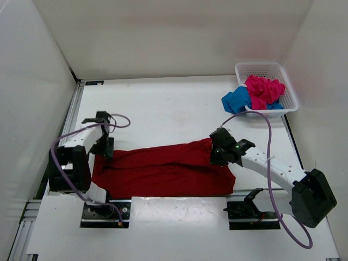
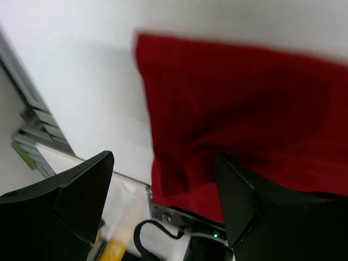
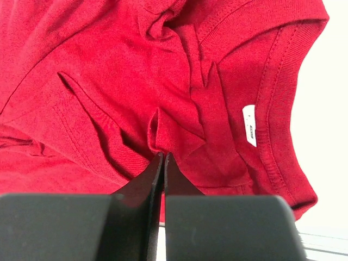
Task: Fold and stack the t-shirts
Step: Fold the other side of the tshirt into a rectangle
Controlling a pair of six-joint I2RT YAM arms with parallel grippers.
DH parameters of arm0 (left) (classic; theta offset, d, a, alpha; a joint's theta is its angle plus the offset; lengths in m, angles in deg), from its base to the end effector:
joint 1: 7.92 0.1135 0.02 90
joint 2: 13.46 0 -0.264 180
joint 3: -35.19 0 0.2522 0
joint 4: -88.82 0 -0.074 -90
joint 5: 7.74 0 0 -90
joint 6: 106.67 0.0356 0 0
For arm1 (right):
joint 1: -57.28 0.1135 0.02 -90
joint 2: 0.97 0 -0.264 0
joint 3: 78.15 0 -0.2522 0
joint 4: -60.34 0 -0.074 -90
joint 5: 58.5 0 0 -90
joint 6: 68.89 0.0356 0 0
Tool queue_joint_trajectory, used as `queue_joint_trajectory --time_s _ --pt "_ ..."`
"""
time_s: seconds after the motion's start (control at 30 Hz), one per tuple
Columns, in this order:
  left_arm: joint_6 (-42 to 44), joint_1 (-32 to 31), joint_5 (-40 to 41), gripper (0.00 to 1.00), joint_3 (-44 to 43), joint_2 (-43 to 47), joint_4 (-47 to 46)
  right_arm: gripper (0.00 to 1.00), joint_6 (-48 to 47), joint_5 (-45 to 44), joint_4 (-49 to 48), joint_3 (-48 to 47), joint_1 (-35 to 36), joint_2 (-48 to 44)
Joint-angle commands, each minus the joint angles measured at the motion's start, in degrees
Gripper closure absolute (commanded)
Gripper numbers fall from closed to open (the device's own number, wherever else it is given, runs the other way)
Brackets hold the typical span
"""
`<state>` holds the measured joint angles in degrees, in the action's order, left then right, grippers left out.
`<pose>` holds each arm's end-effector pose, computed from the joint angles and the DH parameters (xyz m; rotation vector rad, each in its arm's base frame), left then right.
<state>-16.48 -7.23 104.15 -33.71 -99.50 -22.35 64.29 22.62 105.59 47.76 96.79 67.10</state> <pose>0.2501 0.0163 0.1958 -0.0337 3.0192 0.5847 0.1748 0.1370 0.2037 0.1399 2.6170 0.3235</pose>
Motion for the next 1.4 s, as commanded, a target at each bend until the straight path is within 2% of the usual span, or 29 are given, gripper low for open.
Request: queue_joint_trajectory --time_s 0.0,0.17,0.37,0.47,0.53,0.63,0.7,0.93,1.03,1.13,1.17,1.2,1.3,1.37 --pt "-0.19 0.54 0.53 0.15 3.1 -0.87 -4.09 1.0 0.42 -1.13 -0.02 0.43 0.22 -0.75" --pt "-0.19 1.6 0.52 0.15 0.3 -5.44 -9.19 1.0 0.42 -1.13 -0.02 0.96 0.22 -0.23" --pt "-0.19 2.12 -0.17 0.15 -9.37 -11.25 -12.97 1.0 0.42 -2.89 -0.02 0.96 0.22 0.83" --pt "-0.19 2.65 1.13 0.15 -9.99 -13.1 -12.97 1.0 -0.11 -2.89 -0.02 0.35 0.22 2.06" --pt "-0.19 2.65 2.27 0.15 -7.29 -13.8 -12.97 1.0 -0.11 -2.37 -0.02 -0.26 0.22 2.59" --pt "-0.19 3.17 3.42 0.15 -2.89 -10.57 -12.97 1.0 -0.11 -2.37 -0.02 -0.8 0.22 2.59" --pt "-0.19 3.87 1.41 0.15 -2.35 -8.02 -12.97 1.0 -0.11 -2.37 -0.02 -0.8 0.22 2.59" --pt "-0.19 3.63 -1.15 0.15 -6.99 3.75 -12.97 1.0 -0.11 -1.84 -0.02 -0.8 0.22 2.59" --pt "-0.19 -0.23 -4.13 0.15 -8.05 7.37 -12.97 1.0 -0.11 -1.84 -0.02 -0.27 0.22 2.59" --pt "-0.19 -11.03 -8.86 0.14 -8.06 12.03 -10.87 1.0 -0.11 -1.84 -0.02 -0.27 0.22 3.12" --pt "-0.19 -18.37 -10.45 0.14 -8.06 12.56 -9.55 1.0 -0.11 -1.84 -0.02 -0.27 0.22 3.12" --pt "-0.19 -22.1 -12.38 0.14 -9.8 12.56 -5.45 1.0 -0.11 -1.84 -0.02 -0.27 0.22 3.73" --pt "-0.19 -32.81 -24.32 0.15 -16.2 7.23 0.03 1.0 -0.11 -1.84 -0.55 0.25 0.22 4.26" --pt "-0.19 -36.79 -31.45 0.2 -18.68 3.44 0.74 1.0 0.41 -1.32 -1.07 0.26 0.22 5.83"
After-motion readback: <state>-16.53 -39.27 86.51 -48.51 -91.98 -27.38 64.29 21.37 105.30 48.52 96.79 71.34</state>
